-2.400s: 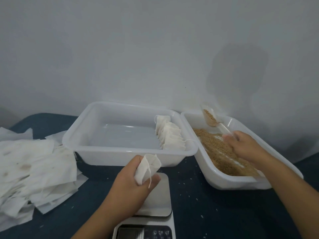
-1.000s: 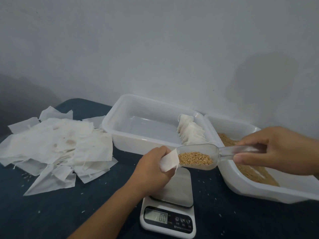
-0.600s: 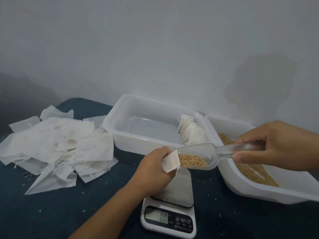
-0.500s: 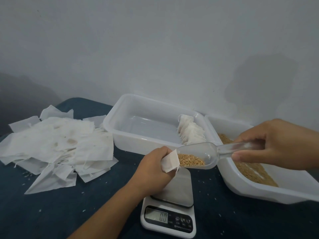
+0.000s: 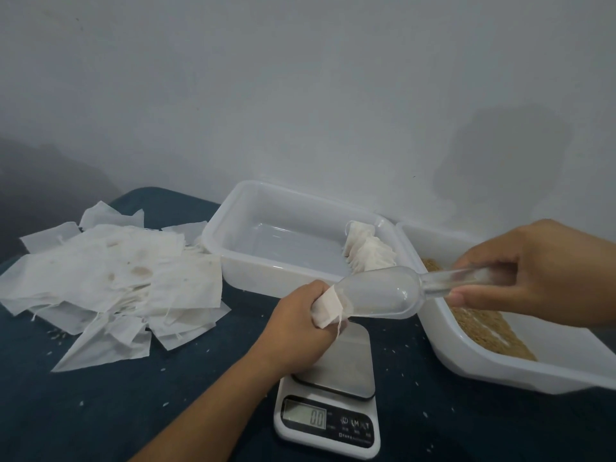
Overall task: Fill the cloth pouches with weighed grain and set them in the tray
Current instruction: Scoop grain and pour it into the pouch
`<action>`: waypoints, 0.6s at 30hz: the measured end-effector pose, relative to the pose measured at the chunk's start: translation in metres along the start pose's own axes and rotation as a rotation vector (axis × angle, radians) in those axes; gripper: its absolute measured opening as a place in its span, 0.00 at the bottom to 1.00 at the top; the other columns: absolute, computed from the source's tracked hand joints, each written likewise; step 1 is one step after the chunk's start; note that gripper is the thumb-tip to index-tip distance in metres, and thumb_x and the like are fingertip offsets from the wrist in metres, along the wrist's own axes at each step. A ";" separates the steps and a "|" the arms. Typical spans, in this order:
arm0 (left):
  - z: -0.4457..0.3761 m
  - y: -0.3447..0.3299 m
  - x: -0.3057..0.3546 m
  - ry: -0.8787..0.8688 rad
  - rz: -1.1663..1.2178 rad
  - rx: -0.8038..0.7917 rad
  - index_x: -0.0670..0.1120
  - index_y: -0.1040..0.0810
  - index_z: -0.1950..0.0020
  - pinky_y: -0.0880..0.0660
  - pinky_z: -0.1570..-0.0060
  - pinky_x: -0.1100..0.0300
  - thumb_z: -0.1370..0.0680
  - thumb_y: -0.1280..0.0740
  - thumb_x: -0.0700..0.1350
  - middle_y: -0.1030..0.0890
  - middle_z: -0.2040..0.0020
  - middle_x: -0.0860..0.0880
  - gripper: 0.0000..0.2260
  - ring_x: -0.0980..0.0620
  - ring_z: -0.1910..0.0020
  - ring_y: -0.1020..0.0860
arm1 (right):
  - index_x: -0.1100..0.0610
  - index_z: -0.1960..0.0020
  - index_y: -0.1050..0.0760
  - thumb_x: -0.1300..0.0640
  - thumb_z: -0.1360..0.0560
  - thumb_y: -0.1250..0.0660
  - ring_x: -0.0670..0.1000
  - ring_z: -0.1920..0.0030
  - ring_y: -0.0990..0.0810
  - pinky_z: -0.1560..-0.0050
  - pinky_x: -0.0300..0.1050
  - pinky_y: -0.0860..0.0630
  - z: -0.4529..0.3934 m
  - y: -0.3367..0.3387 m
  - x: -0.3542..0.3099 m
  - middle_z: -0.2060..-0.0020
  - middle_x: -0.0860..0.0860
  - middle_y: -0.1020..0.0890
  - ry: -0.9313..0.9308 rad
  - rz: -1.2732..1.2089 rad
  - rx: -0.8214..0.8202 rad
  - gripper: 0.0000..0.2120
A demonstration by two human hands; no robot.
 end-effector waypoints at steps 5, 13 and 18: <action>0.002 0.004 0.005 0.063 0.123 -0.006 0.61 0.26 0.62 0.17 0.54 0.49 0.34 0.33 0.58 0.22 0.63 0.58 0.05 0.52 0.58 0.19 | 0.25 0.49 0.21 0.14 0.38 0.41 0.41 0.67 0.19 0.69 0.41 0.22 0.005 -0.003 0.020 0.66 0.37 0.17 -0.047 -0.100 0.045 0.26; 0.000 0.009 0.000 0.080 0.095 0.048 0.47 0.22 0.52 0.27 0.64 0.68 0.24 0.25 0.46 0.24 0.70 0.62 0.07 0.62 0.69 0.26 | 0.33 0.48 0.16 0.15 0.43 0.34 0.57 0.57 0.16 0.56 0.47 0.21 0.016 -0.055 0.054 0.59 0.52 0.14 -0.140 -0.501 0.086 0.33; -0.002 0.008 -0.010 0.159 0.147 0.063 0.50 0.21 0.52 0.29 0.69 0.69 0.23 0.24 0.47 0.22 0.69 0.60 0.06 0.63 0.70 0.26 | 0.38 0.51 0.15 0.16 0.45 0.32 0.58 0.60 0.19 0.55 0.47 0.27 0.010 -0.102 0.060 0.58 0.56 0.15 -0.144 -0.753 0.188 0.34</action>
Point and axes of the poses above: each hand's wrist, its own z-axis away from the middle knuckle, its own y-axis out of the back of the hand, x = y × z, the point moved 9 cm from there along -z, towards the middle knuckle
